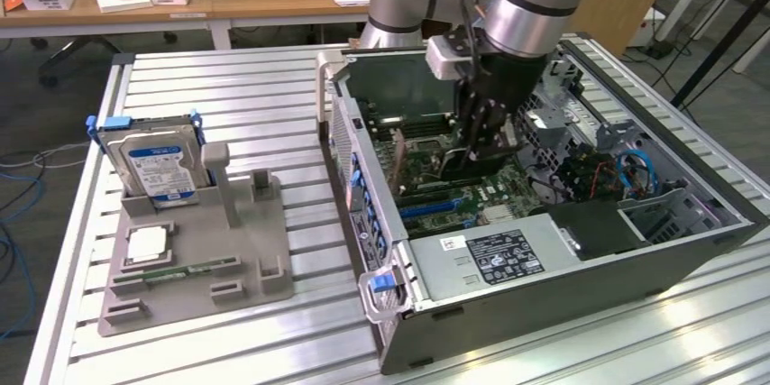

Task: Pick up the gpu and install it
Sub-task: 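Insert the gpu into the slot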

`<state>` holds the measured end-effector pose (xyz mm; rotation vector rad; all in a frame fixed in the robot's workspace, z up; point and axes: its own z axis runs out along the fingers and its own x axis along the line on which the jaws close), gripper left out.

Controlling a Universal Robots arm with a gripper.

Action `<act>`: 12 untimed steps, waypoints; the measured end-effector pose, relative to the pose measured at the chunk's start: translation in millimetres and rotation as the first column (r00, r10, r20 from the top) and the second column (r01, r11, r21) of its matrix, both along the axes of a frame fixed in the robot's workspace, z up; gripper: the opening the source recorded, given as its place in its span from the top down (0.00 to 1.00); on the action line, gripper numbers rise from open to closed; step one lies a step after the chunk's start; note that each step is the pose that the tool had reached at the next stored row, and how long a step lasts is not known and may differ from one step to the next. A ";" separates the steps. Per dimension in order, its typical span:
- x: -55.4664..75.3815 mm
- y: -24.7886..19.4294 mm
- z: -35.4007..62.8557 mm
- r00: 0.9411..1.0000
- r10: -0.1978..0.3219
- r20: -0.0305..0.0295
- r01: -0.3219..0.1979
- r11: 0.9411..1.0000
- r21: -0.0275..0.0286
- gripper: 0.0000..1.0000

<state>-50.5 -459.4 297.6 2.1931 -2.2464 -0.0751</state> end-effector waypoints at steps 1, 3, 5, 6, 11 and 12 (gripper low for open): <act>-0.2 -0.3 -1.8 1.000 0.001 0.000 -0.001 1.000 0.000 0.74; -1.0 -0.6 -5.4 1.000 0.003 0.000 -0.003 1.000 0.000 0.74; -3.0 -0.6 -9.1 1.000 0.004 0.000 -0.004 1.000 0.000 0.74; -4.3 -0.6 -10.9 1.000 0.004 0.000 -0.004 1.000 0.000 0.74; -11.3 -0.6 -19.9 1.000 0.005 0.000 -0.005 1.000 0.000 0.74; -12.6 -0.5 -21.8 1.000 0.005 0.000 -0.005 1.000 0.000 0.74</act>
